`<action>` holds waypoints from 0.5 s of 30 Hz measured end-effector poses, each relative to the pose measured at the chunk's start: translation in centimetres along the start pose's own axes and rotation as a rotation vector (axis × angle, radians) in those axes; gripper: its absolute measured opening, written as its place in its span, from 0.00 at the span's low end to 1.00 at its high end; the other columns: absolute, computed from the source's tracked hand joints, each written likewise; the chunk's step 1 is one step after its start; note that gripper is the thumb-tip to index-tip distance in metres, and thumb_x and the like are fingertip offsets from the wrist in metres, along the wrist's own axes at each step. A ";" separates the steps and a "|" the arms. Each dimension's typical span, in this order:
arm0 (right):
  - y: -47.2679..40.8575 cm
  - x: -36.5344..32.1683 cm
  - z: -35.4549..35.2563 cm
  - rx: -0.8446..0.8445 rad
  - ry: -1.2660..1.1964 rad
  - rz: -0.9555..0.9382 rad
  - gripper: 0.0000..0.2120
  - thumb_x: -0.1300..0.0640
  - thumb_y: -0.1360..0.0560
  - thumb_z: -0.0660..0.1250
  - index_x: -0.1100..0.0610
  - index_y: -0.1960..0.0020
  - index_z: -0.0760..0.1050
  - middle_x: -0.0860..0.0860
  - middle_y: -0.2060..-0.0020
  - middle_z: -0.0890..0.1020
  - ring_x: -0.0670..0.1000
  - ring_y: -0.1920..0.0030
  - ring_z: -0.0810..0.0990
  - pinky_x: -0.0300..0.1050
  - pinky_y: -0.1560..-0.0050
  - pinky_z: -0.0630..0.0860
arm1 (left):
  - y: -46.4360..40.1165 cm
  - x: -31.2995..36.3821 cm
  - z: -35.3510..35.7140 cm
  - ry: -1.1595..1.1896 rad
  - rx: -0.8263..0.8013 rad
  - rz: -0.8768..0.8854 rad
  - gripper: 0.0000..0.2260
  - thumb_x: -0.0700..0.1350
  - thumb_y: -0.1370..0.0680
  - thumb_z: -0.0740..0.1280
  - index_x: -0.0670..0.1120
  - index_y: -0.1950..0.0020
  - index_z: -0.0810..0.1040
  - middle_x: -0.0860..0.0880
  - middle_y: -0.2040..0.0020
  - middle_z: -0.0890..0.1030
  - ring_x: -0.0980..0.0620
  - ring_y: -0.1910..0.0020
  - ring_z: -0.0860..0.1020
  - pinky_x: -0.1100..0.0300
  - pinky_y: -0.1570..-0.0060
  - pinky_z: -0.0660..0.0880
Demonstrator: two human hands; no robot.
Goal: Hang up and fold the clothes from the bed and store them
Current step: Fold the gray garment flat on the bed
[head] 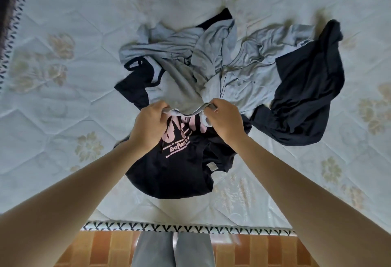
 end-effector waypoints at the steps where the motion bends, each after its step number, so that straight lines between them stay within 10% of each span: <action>1: 0.6 -0.7 -1.0 0.009 -0.006 -0.001 0.13 0.56 0.24 0.63 0.57 0.66 0.67 0.54 0.67 0.74 0.57 0.61 0.75 0.51 0.63 0.67 | 0.4 0.8 -1.3 0.014 0.010 0.015 0.05 0.36 0.20 0.63 0.36 0.49 0.77 0.43 0.61 0.79 0.43 0.64 0.75 0.53 0.63 0.68; 6: 4.7 -4.5 -6.6 0.082 -0.019 -0.060 0.09 0.54 0.24 0.64 0.58 0.61 0.74 0.51 0.61 0.79 0.52 0.59 0.76 0.48 0.57 0.71 | 2.3 5.1 -7.8 0.099 0.067 0.058 0.02 0.36 0.20 0.63 0.40 0.51 0.75 0.55 0.68 0.72 0.58 0.72 0.70 0.68 0.68 0.65; 15: 13.9 -11.9 -15.2 0.263 -0.221 -0.177 0.08 0.57 0.24 0.63 0.59 0.60 0.74 0.56 0.64 0.80 0.57 0.61 0.77 0.55 0.59 0.73 | 4.7 15.7 -19.5 0.154 0.099 0.292 0.05 0.35 0.19 0.58 0.43 0.50 0.73 0.52 0.69 0.71 0.56 0.73 0.69 0.68 0.73 0.64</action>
Point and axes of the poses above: each hand's wrist, its own y-axis away from the middle knuckle, its own z-axis out of the palm, x = y × z, the point moved 2 cm from there along -y, towards the middle knuckle
